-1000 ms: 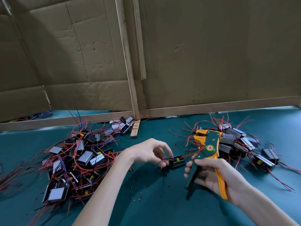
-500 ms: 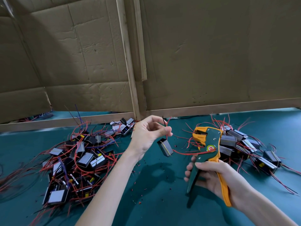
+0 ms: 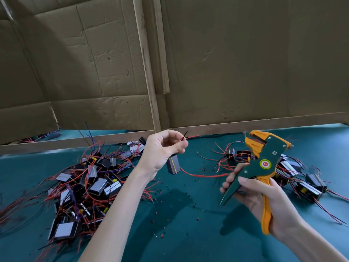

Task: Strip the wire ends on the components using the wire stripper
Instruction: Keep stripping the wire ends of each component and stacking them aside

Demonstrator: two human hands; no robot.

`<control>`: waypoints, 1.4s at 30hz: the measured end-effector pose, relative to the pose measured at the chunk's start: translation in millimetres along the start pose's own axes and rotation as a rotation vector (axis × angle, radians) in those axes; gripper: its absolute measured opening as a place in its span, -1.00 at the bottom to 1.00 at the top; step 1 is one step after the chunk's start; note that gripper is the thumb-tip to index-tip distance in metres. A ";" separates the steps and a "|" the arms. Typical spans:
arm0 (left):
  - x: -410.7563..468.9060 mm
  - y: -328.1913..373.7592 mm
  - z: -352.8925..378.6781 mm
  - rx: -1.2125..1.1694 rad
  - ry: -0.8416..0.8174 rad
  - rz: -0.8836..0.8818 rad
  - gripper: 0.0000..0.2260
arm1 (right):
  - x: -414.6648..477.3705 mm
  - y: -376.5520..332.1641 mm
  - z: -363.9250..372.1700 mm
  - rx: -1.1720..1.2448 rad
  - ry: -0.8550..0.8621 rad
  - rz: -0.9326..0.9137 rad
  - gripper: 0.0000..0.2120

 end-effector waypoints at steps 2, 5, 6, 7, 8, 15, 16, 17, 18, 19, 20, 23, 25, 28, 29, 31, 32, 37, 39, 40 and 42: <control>-0.4 2.7 -1.4 0.064 -0.011 0.009 -0.92 | 1.3 0.8 -2.5 -0.046 0.045 -0.029 -0.76; -2.5 8.3 1.5 0.124 -0.054 0.042 -0.89 | 2.3 2.9 -5.2 -0.099 0.063 0.032 -0.75; -3.4 10.6 3.7 0.128 -0.071 0.051 -0.89 | 2.3 4.9 -5.6 -0.102 0.041 0.090 -0.73; -4.4 12.8 6.4 0.130 -0.083 0.053 -0.88 | 1.9 6.6 -5.7 -0.104 0.013 0.152 -0.71; -5.4 14.7 9.8 0.132 -0.092 0.049 -0.89 | 1.0 8.3 -4.8 -0.115 -0.019 0.207 -0.72; -15.0 22.2 30.9 0.032 -0.202 -0.053 -0.95 | -7.9 10.7 3.6 -0.118 -0.201 0.317 -0.53; -15.6 22.3 32.7 0.036 -0.220 -0.060 -0.95 | -9.1 8.8 5.1 -0.115 -0.225 0.313 -0.54; -16.2 22.3 34.1 0.041 -0.233 -0.067 -0.95 | -10.1 7.0 6.2 -0.113 -0.244 0.307 -0.55; -16.6 22.0 35.1 0.042 -0.243 -0.072 -0.95 | -10.8 5.5 7.8 -0.115 -0.261 0.301 -0.57; -17.0 22.1 35.7 0.036 -0.251 -0.077 -0.95 | -11.5 4.2 8.6 -0.119 -0.277 0.294 -0.59; -17.1 22.0 35.8 0.028 -0.256 -0.081 -0.95 | -12.2 2.9 9.5 -0.123 -0.285 0.289 -0.61; -17.4 23.0 34.8 0.020 -0.274 -0.090 -0.95 | -13.4 1.6 9.5 -0.124 -0.281 0.280 -0.65; -17.7 23.5 34.4 0.033 -0.283 -0.088 -0.94 | -13.8 1.2 9.5 -0.133 -0.289 0.280 -0.63; -17.7 23.1 34.3 0.045 -0.301 -0.082 -0.93 | -13.2 1.3 10.4 -0.145 -0.304 0.281 -0.64; -17.4 22.7 33.9 0.045 -0.306 -0.083 -0.92 | -13.3 1.2 10.5 -0.147 -0.303 0.282 -0.64; -16.5 21.8 32.7 0.047 -0.319 -0.082 -0.87 | -12.8 1.6 10.8 -0.150 -0.297 0.288 -0.63; -16.2 21.3 32.1 0.050 -0.328 -0.080 -0.84 | -12.8 1.8 11.3 -0.153 -0.295 0.290 -0.63; -14.7 18.2 28.5 0.065 -0.360 -0.080 -0.86 | -13.9 3.5 9.9 -0.252 -0.264 0.282 -0.60; -14.2 17.7 26.7 0.069 -0.382 -0.082 -0.88 | -15.5 5.7 10.0 -0.290 -0.220 0.279 -0.57; -14.4 17.8 26.0 0.064 -0.396 -0.084 -0.91 | -16.4 8.0 10.8 -0.310 -0.188 0.260 -0.57; -13.9 15.5 26.1 0.019 -0.412 -0.094 -0.92 | -17.1 13.9 10.5 -0.360 -0.089 0.189 -0.55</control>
Point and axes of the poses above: each hand's wrist, its own x-axis towards the middle knuckle, its own z-axis out of the palm, y = z × x, the point moved 1 cm from there along x, towards the middle knuckle, and after that the axes turned 7 degrees about x, right-handed, at the moved point
